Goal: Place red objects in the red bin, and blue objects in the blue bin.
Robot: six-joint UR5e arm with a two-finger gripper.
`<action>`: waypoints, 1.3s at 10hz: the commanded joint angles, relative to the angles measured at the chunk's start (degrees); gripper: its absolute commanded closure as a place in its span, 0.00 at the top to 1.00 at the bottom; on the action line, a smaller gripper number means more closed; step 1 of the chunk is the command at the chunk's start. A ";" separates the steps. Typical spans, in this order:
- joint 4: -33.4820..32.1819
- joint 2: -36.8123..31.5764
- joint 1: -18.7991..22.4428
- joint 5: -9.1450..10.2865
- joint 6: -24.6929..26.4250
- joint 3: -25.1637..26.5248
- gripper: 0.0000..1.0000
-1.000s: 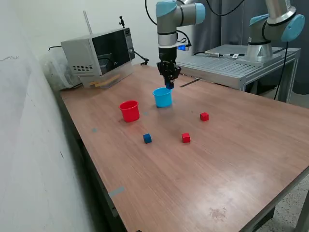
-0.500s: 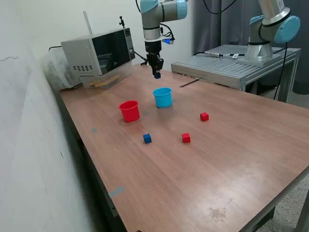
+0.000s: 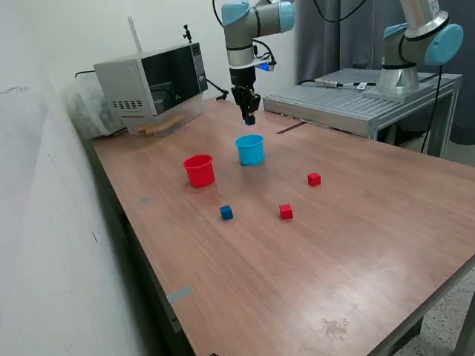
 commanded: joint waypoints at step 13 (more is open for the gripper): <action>-0.06 2.78 21.49 0.54 12.89 -6.57 1.00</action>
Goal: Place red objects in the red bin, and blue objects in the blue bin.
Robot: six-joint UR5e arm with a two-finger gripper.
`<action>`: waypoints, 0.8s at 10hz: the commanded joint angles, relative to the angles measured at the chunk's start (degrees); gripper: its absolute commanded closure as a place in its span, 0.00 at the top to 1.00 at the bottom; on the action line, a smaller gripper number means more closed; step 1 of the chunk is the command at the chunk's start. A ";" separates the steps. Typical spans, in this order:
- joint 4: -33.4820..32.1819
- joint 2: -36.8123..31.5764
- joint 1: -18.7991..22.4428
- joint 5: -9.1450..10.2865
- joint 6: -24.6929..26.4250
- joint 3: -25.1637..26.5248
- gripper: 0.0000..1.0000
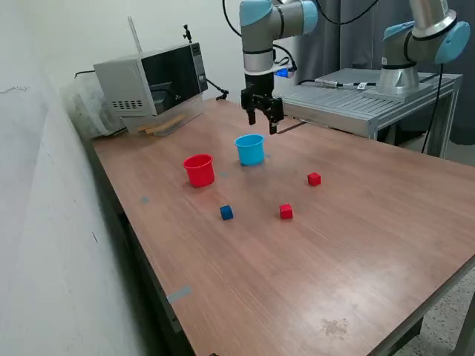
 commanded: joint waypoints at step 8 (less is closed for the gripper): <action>6.17 17.31 17.66 2.83 23.09 -25.90 1.00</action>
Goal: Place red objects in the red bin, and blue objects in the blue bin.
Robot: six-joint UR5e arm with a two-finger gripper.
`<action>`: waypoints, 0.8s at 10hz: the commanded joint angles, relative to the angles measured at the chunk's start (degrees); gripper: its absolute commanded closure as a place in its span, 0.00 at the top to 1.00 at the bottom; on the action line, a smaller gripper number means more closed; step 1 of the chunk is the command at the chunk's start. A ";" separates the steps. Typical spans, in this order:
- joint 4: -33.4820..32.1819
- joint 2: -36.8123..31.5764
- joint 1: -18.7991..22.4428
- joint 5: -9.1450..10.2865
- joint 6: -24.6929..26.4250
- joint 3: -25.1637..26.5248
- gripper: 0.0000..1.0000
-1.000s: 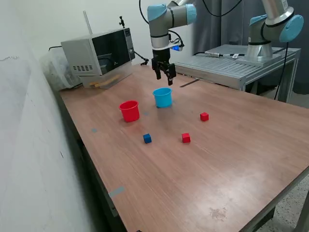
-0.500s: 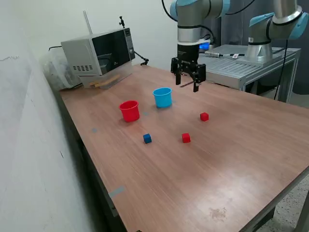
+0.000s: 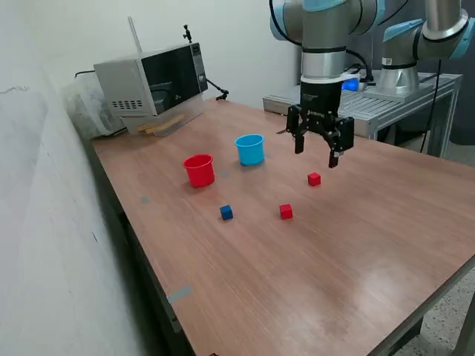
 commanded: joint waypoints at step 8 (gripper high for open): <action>2.29 16.88 -10.55 0.70 11.27 -20.88 1.00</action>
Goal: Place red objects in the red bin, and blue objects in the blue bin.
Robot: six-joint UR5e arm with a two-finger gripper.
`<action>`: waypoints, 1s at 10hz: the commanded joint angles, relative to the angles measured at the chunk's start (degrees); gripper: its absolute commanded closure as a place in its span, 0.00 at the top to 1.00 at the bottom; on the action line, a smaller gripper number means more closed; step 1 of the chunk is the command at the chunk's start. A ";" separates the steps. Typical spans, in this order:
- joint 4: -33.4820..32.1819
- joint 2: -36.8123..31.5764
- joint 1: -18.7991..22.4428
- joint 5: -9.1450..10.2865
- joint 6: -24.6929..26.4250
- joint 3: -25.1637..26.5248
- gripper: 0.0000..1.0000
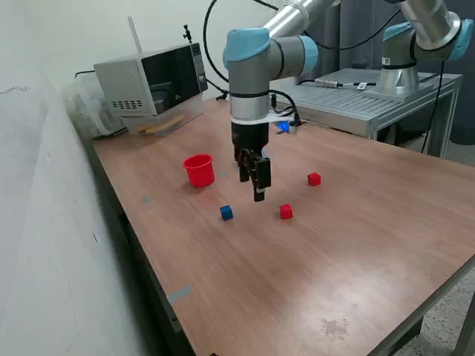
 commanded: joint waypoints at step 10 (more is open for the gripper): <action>0.07 7.06 -4.41 0.08 1.67 -6.10 1.00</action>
